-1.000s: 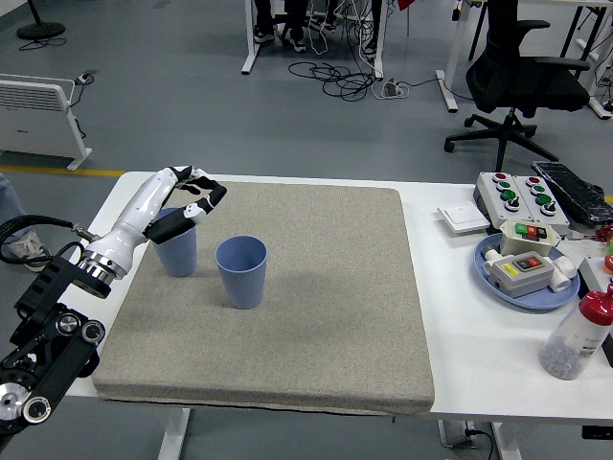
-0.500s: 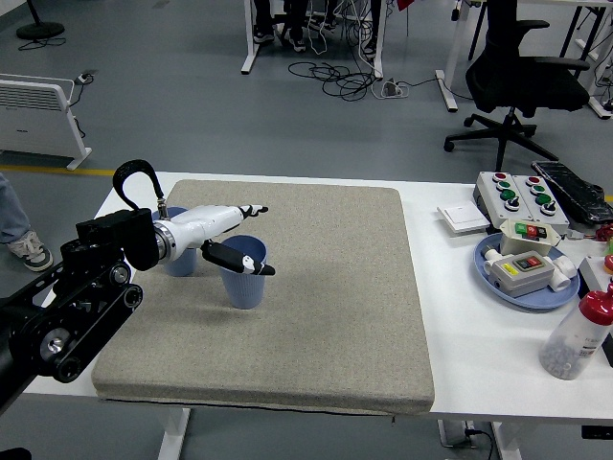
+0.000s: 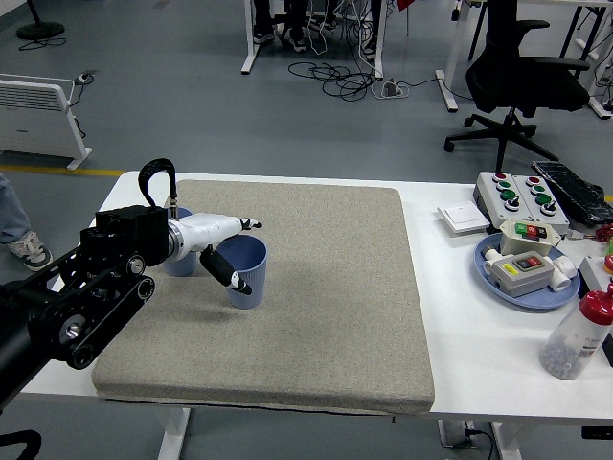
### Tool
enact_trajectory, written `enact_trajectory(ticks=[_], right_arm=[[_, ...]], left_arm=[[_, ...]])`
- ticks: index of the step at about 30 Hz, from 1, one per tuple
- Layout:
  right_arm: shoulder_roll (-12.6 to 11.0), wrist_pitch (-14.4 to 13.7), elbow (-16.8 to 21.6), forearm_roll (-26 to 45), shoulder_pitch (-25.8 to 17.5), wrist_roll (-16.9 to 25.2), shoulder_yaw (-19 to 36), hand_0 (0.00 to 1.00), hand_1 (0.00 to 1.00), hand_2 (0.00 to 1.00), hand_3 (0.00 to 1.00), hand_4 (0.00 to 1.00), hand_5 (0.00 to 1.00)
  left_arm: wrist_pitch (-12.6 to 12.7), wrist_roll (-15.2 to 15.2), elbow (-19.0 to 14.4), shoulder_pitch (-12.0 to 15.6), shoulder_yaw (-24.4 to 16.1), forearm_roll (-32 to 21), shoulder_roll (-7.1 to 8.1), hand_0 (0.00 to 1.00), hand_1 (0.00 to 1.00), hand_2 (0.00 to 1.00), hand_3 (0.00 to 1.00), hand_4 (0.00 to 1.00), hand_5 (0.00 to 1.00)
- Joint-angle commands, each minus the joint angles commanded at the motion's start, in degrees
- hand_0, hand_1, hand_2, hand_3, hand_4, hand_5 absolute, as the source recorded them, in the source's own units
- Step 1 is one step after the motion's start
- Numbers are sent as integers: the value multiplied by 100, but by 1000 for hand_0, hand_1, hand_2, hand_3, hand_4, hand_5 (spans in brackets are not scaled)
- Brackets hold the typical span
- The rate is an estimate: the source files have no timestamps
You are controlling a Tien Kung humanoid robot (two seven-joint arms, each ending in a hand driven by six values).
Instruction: Push cup pick cup insert cup
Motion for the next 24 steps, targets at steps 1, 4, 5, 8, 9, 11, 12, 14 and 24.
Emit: enact_trajectory(ticks=[1,4,5,8,9,11,12,14,24], right_arm=[[0,0,0,2,0,0,1,726,662,672,591,107,551],[-2,0,0,0,0,0,2,726,662,672,591,107,551],[-3,1,0,-2,1,0,1,726,662,672,591,107,551],[-3,-1,0,1,2,-1,6,726,662,673,591,108,551],[-4,-1,0,0,1,0,3,726,662,673,591,108,551],[-3,-1,0,3,1,-1,5,726,662,673,591,108,551],[-4,-1,0,4,1,0,3,726,662,673,591,108,552],[-3,0,0,-7,2,-1,9,726,662,673,591,108,552],[2,-5,0,-12,-1,1,31,726,663,672,591,108,552]], left_arm=[[14,-15,12,0,4,15,-4,607,777,861,858,799,205],[40,-57,58,2,18,71,-19,607,777,861,858,799,205],[37,-60,66,3,21,80,-21,607,777,861,858,799,205],[39,-66,75,2,35,84,-24,456,669,766,708,709,120],[48,-68,67,7,36,61,-19,456,669,766,708,709,120],[56,-74,52,11,36,11,-11,456,669,766,708,709,120],[48,-74,41,10,34,-13,-5,417,595,648,531,635,77],[24,-69,30,7,22,-85,3,417,595,648,531,635,77],[-291,179,-287,-34,-287,-730,168,425,549,547,491,593,73]])
